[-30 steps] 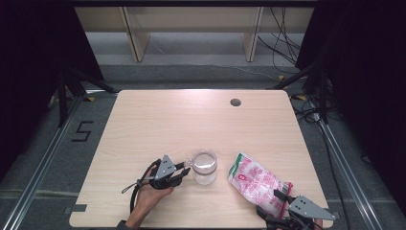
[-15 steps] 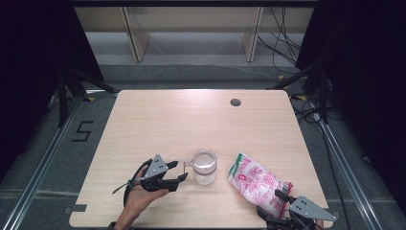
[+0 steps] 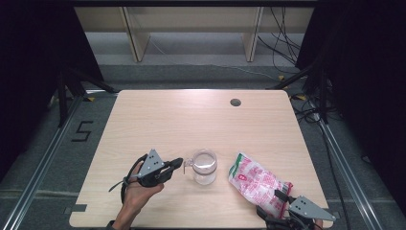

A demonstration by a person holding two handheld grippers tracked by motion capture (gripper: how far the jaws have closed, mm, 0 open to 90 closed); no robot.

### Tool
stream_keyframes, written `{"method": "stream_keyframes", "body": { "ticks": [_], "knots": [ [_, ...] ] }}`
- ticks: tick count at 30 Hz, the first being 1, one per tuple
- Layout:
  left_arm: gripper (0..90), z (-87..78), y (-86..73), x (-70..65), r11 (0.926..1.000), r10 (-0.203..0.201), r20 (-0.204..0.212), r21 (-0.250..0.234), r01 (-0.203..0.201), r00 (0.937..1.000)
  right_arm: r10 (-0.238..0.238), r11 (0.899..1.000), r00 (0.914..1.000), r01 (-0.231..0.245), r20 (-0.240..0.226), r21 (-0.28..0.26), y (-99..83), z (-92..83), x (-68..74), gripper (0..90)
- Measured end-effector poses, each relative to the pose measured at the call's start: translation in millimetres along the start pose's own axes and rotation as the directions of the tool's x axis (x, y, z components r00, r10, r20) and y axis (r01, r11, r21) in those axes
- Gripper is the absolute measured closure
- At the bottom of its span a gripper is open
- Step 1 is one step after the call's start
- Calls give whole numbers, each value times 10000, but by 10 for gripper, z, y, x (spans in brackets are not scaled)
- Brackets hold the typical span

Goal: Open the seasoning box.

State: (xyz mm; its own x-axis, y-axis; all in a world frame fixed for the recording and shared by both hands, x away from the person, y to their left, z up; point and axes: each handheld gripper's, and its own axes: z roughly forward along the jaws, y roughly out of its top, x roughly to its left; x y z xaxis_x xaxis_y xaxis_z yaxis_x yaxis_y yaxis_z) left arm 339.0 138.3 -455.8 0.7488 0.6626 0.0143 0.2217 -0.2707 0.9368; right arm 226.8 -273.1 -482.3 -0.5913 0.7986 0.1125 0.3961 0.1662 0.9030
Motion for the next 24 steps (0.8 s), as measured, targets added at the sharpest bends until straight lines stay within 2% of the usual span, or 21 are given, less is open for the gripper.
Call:
{"method": "stream_keyframes", "body": {
  "ticks": [1, 2, 7, 8, 11, 17, 18, 19, 20, 21, 24],
  "knots": [
    [894, 0, 0, 0, 10000, 0, 0, 0, 0, 10000, -33, 10000, 10000, 33, 4, -15, 1, 1, -1, 153],
    [894, 32, 31, 3, 9998, -168, 238, -76, 170, 9996, -97, 9999, 9999, 98, 94, -116, 2, 4, -5, 153],
    [894, 118, 104, 9, 9995, -258, 446, -149, 265, 9987, 4, 10000, 10000, -3, 66, -98, -3, 8, 1, 154],
    [892, 132, 119, 7, 9992, -368, 418, -124, 373, 9984, -59, 9999, 9999, 61, 97, -116, -4, 10, -5, 154],
    [884, 169, 147, 8, 9999, -135, 452, 65, 132, 9989, 14, 10000, 10000, -13, 92, -94, -5, 11, -3, 154],
    [881, 205, 114, 2, 9996, -164, 390, 255, 154, 9991, -48, 10000, 9999, 49, 112, -73, -7, 12, -2, 154],
    [882, 213, 112, -2, 9995, -222, 433, 221, 213, 9988, 207, 9998, 9997, -208, 90, 80, -6, -5, 22, 155],
    [882, 213, 112, -8, 9995, -247, 418, 231, 238, 9988, -106, 9999, 9998, 106, 145, -25, -1, -1, -1, 155],
    [881, 213, 110, -10, 9994, -270, 381, 212, 262, 9989, -196, 9998, 9997, 196, 156, -29, 0, 0, -9, 155],
    [879, 211, 109, -6, 9997, -185, 387, 193, 177, 9991, -58, 10000, 9999, 57, 144, 14, -3, -1, 4, 157],
    [873, 205, 103, -1, 9996, -218, 393, 191, 211, 9990, -186, 9998, 9997, 187, 128, -95, -3, 6, 8, 174]
  ]
}}
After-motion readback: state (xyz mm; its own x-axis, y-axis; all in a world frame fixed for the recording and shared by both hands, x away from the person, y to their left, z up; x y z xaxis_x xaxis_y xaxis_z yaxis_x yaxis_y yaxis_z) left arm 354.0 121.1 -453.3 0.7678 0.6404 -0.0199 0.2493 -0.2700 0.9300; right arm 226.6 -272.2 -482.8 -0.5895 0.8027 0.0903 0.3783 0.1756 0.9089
